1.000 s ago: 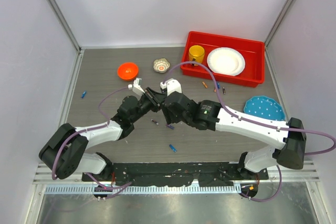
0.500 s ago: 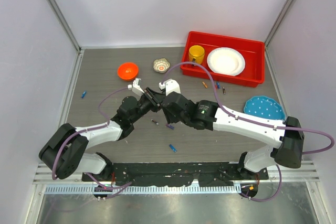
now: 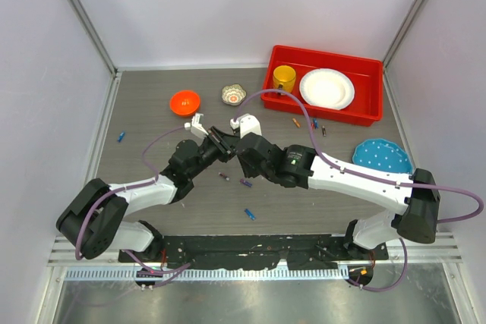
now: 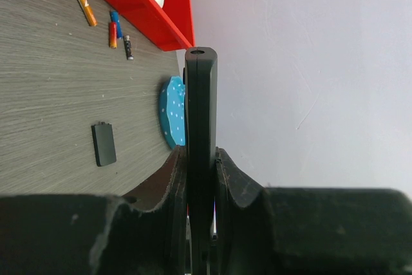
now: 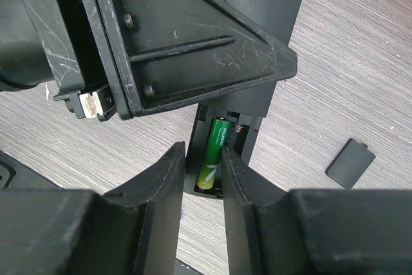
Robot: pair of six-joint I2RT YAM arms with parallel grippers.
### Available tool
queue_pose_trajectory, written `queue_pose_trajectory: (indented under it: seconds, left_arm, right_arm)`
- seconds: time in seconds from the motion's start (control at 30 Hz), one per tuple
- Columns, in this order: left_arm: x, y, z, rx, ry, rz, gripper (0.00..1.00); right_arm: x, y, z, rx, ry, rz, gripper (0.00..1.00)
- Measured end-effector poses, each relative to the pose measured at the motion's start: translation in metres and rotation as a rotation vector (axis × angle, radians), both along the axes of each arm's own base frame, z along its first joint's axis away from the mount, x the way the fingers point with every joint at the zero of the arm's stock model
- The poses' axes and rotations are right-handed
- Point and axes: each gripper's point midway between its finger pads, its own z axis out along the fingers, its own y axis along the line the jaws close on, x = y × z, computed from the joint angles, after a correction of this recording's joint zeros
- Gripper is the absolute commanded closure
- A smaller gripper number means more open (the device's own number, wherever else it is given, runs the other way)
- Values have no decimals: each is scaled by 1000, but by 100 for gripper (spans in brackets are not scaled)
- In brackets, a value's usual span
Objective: Load the batteries into the remote control
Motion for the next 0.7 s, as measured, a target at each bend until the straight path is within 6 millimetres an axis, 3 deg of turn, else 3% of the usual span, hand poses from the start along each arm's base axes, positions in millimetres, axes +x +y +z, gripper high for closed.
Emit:
queue_pose_trajectory:
  seconds: [0.33,0.5,0.7]
  left_arm:
    - [1,1,-1,1,1,8,100]
    - [1,2,-2,0,1,11,100]
    - [0,2,-1,-5,-5,11,100]
  right_arm:
    - [1,0,-1,-3,-1,-6,74]
    - [1,0,-1,1,0,-9,56]
    - [2,4,2,26,-1,-14,44]
